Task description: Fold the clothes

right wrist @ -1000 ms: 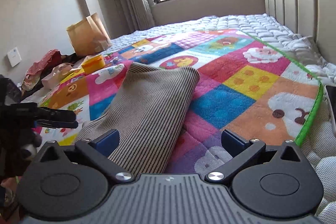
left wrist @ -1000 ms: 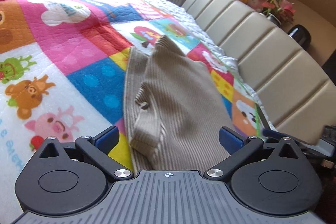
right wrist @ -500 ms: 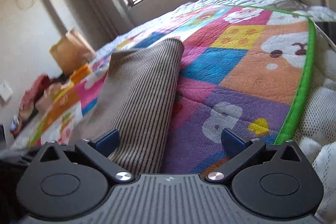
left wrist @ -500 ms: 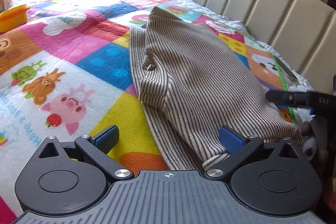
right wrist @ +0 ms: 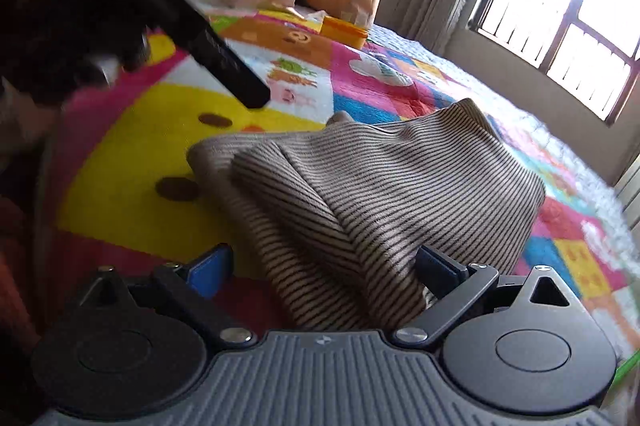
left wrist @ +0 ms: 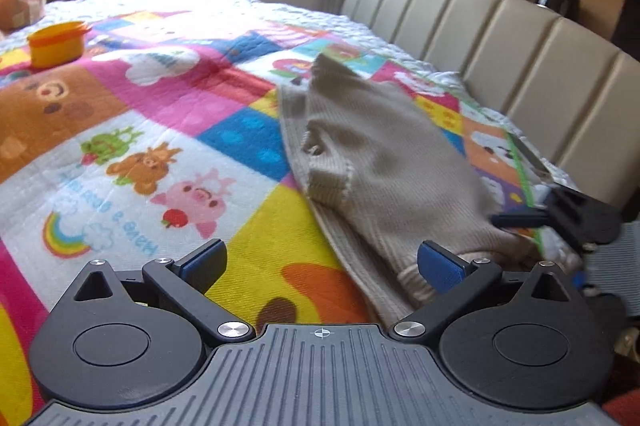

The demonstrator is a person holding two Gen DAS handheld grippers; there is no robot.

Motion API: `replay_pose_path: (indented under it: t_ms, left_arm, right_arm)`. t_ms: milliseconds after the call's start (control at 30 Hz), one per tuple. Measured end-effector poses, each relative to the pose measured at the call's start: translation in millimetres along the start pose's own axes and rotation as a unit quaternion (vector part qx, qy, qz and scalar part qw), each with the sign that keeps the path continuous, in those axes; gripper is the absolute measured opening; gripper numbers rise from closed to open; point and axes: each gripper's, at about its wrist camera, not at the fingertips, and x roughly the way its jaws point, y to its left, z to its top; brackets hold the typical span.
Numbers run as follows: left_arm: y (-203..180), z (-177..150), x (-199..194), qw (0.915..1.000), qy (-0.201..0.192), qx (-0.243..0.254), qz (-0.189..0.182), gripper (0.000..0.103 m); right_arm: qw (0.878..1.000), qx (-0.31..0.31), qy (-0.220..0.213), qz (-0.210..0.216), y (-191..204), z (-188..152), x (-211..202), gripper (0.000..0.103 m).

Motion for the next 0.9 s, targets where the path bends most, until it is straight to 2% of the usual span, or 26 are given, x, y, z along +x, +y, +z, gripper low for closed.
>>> replay_pose_path:
  t_ms: [33, 100, 167, 233, 267, 333, 367, 467, 600, 700, 767, 833, 900]
  left_arm:
    - [-3.7, -0.1, -4.4, 0.9999, -0.001, 0.011, -0.008, 0.103]
    - [-12.1, -1.9, -10.2, 0.9991, 0.001, 0.037, -0.023, 0.103]
    - [-20.0, -4.7, -10.3, 0.9973, 0.007, 0.064, -0.035, 0.103]
    - [-28.4, -8.5, -6.7, 0.9945, 0.017, 0.092, -0.047, 0.103]
    - [-32.5, -10.7, -3.6, 0.9930, 0.021, 0.105, -0.050, 0.103]
    - [-40.1, -15.2, 5.4, 0.9900, 0.032, 0.127, -0.051, 0.103]
    - [-43.2, -16.4, 11.0, 0.9893, 0.037, 0.134, -0.045, 0.103]
    - [-50.7, -15.9, 29.9, 0.9889, 0.051, 0.139, -0.018, 0.103]
    - [-50.2, 0.3, 37.9, 0.9951, 0.021, 0.095, -0.019, 0.103]
    - [-36.2, 21.5, 37.3, 0.9995, -0.013, 0.019, -0.023, 0.103]
    - [-24.5, 32.6, 38.8, 0.9990, -0.022, -0.029, -0.025, 0.103]
    - [-16.8, 38.2, 39.8, 0.9981, -0.024, -0.051, -0.023, 0.103]
    - [-15.9, 37.2, 36.4, 0.9985, -0.021, -0.043, -0.027, 0.103]
  right_arm:
    - [1.000, 0.000, -0.002, -0.009, 0.2, 1.4, 2.4, 0.098]
    - [0.998, 0.062, -0.003, -0.004, -17.5, 6.7, 3.1, 0.095]
    - [0.988, 0.151, -0.003, 0.018, -45.0, 8.4, 2.1, 0.095]
    - [0.973, 0.225, 0.001, 0.039, -66.4, 4.6, 2.0, 0.095]
    - [0.967, 0.249, 0.003, 0.047, -72.8, 2.0, 2.5, 0.095]
    - [0.963, 0.264, 0.006, 0.051, -75.9, -1.9, 2.7, 0.095]
    - [0.965, 0.259, 0.005, 0.049, -74.0, -2.8, 1.8, 0.095]
    - [0.980, 0.194, -0.005, 0.036, -56.7, 0.4, -4.3, 0.095]
    - [0.995, 0.099, -0.020, 0.017, -31.9, 4.9, -16.5, 0.097]
    - [0.998, 0.051, -0.011, -0.023, -21.3, 0.0, -12.5, 0.097]
    - [0.998, 0.025, -0.012, -0.048, -16.2, -5.6, -7.4, 0.098]
    - [0.997, 0.002, -0.015, -0.071, -11.7, -10.1, -3.0, 0.098]
    - [0.997, 0.017, -0.017, -0.068, -16.6, -7.4, -3.3, 0.098]
